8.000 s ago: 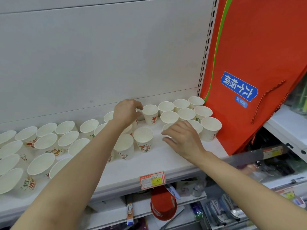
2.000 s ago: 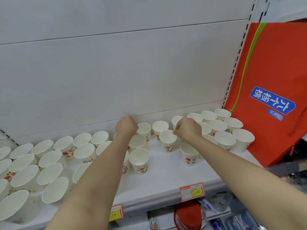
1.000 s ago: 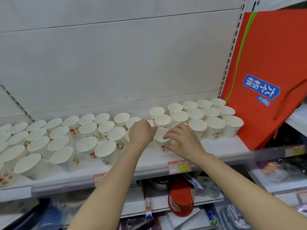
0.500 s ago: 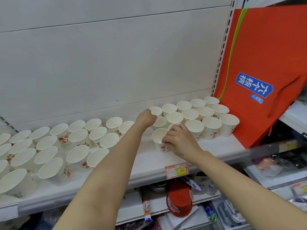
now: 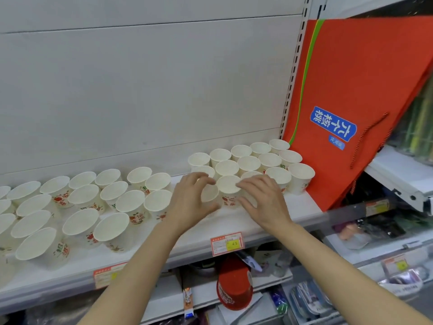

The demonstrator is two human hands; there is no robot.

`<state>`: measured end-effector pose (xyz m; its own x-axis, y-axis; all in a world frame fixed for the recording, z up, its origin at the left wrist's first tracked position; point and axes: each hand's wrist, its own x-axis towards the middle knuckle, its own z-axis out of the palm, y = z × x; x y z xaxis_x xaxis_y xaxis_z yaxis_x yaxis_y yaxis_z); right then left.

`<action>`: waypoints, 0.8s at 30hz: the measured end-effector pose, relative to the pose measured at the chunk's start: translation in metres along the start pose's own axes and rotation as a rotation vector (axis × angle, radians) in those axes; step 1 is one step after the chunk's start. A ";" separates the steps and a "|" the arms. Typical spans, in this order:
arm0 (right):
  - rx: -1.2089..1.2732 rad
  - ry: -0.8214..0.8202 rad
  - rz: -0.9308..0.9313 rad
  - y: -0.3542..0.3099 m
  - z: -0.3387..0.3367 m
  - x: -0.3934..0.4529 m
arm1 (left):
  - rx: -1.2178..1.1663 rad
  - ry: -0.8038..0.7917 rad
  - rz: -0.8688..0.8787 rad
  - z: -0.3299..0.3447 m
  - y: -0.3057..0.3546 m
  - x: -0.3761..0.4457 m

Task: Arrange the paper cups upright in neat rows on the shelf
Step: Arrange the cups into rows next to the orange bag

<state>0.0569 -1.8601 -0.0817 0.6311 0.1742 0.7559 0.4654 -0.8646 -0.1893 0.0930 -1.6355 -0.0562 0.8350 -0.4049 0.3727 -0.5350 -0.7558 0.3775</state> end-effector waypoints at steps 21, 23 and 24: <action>-0.388 -0.288 0.428 0.101 -0.051 -0.003 | 0.170 0.112 -0.154 0.019 0.014 -0.011; -0.357 -0.258 0.420 0.102 -0.051 0.000 | 0.170 0.101 -0.169 0.018 0.013 -0.012; -0.346 -0.247 0.415 0.101 -0.051 0.002 | 0.170 0.096 -0.175 0.016 0.013 -0.012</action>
<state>0.0735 -1.9715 -0.0675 0.8619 -0.1430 0.4865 -0.0546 -0.9800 -0.1913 0.0779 -1.6487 -0.0698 0.8924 -0.2160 0.3962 -0.3476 -0.8889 0.2983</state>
